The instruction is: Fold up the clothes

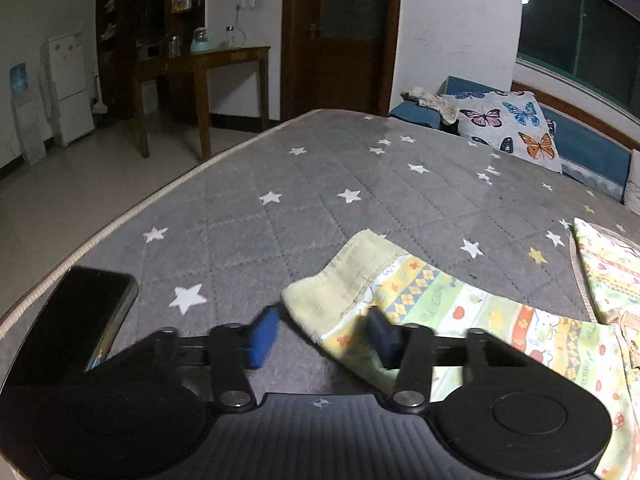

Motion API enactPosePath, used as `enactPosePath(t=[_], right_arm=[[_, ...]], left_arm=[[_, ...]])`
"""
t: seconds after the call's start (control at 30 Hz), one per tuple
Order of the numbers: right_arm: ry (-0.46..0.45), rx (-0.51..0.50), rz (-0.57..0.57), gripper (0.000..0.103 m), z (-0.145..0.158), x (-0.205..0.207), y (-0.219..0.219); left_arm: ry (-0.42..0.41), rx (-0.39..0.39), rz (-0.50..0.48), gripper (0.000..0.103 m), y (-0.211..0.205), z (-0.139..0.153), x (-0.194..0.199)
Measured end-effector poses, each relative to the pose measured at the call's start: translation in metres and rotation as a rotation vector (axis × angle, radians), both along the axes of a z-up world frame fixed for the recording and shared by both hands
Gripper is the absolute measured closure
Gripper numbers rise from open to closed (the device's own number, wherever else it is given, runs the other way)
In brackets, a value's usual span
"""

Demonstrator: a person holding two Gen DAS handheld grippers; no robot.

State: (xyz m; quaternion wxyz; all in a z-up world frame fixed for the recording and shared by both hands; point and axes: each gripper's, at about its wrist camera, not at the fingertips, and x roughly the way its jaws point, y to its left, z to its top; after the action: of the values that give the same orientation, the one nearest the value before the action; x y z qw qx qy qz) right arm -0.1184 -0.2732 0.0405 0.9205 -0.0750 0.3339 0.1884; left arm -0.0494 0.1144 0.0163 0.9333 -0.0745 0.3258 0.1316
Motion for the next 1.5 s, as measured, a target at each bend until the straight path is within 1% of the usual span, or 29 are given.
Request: enactPosePath(t=[0.03, 0.07, 0.1, 0.13, 0.2, 0.3, 0.37, 0.57, 0.67, 0.8, 0.87, 1.0, 1.13, 1.2, 1.23, 1.27, 1.33, 1.4, 1.47, 1.5], right_arm=[[-0.002, 0.003, -0.003, 0.041, 0.001, -0.001, -0.001], [-0.004, 0.008, -0.006, 0.041, 0.002, -0.003, -0.002], [-0.006, 0.012, -0.009, 0.041, 0.003, -0.004, -0.003], [-0.009, 0.016, -0.012, 0.041, 0.004, -0.006, -0.005], [-0.015, 0.025, -0.020, 0.041, 0.006, -0.009, -0.008], [-0.024, 0.043, -0.041, 0.041, 0.008, -0.013, -0.015], [-0.024, 0.055, -0.058, 0.041, 0.008, -0.014, -0.021], [-0.022, 0.090, -0.114, 0.041, 0.006, -0.018, -0.043], [-0.027, 0.108, -0.159, 0.041, 0.004, -0.023, -0.060], [-0.018, 0.142, -0.222, 0.041, 0.004, -0.028, -0.084], [-0.017, 0.155, -0.240, 0.041, 0.004, -0.033, -0.093], [-0.027, 0.152, -0.243, 0.041, 0.005, -0.037, -0.099], [-0.023, 0.161, -0.235, 0.041, 0.003, -0.035, -0.094], [-0.020, 0.166, -0.224, 0.041, 0.002, -0.033, -0.090], [-0.018, 0.167, -0.217, 0.041, 0.001, -0.033, -0.087], [-0.017, 0.164, -0.209, 0.041, 0.001, -0.032, -0.084], [-0.013, 0.159, -0.194, 0.041, 0.001, -0.031, -0.078], [-0.011, 0.154, -0.184, 0.041, 0.001, -0.029, -0.074], [-0.010, 0.150, -0.177, 0.041, 0.001, -0.028, -0.069], [-0.009, 0.149, -0.175, 0.041, 0.001, -0.028, -0.068]], left_arm=[[-0.003, 0.001, -0.005, 0.077, 0.000, 0.000, 0.001], [-0.006, -0.008, -0.009, 0.084, 0.000, 0.001, 0.002], [-0.010, -0.021, -0.013, 0.086, 0.000, 0.002, 0.002], [-0.014, -0.035, -0.018, 0.092, 0.000, 0.003, 0.002], [-0.030, -0.071, -0.045, 0.095, -0.006, 0.010, 0.000], [-0.066, -0.112, -0.110, 0.097, -0.023, 0.025, -0.006], [-0.090, -0.137, -0.172, 0.098, -0.040, 0.037, -0.009], [-0.175, -0.193, -0.441, 0.100, -0.119, 0.080, -0.022], [-0.206, -0.220, -0.587, 0.100, -0.165, 0.095, -0.030], [-0.222, -0.224, -0.750, 0.100, -0.220, 0.102, -0.041], [-0.217, -0.206, -0.770, 0.100, -0.234, 0.099, -0.041], [-0.169, -0.151, -0.694, 0.098, -0.224, 0.084, -0.033], [-0.138, -0.056, -0.542, 0.096, -0.190, 0.066, -0.028], [-0.116, -0.022, -0.447, 0.084, -0.167, 0.056, -0.024], [-0.105, -0.010, -0.393, 0.069, -0.153, 0.052, -0.022], [-0.099, 0.002, -0.341, 0.065, -0.140, 0.047, -0.021], [-0.093, 0.027, -0.242, 0.064, -0.114, 0.040, -0.020], [-0.088, 0.048, -0.144, 0.059, -0.088, 0.033, -0.020], [-0.091, 0.055, -0.078, 0.055, -0.068, 0.029, -0.022], [-0.090, 0.057, -0.049, 0.054, -0.059, 0.027, -0.022]])
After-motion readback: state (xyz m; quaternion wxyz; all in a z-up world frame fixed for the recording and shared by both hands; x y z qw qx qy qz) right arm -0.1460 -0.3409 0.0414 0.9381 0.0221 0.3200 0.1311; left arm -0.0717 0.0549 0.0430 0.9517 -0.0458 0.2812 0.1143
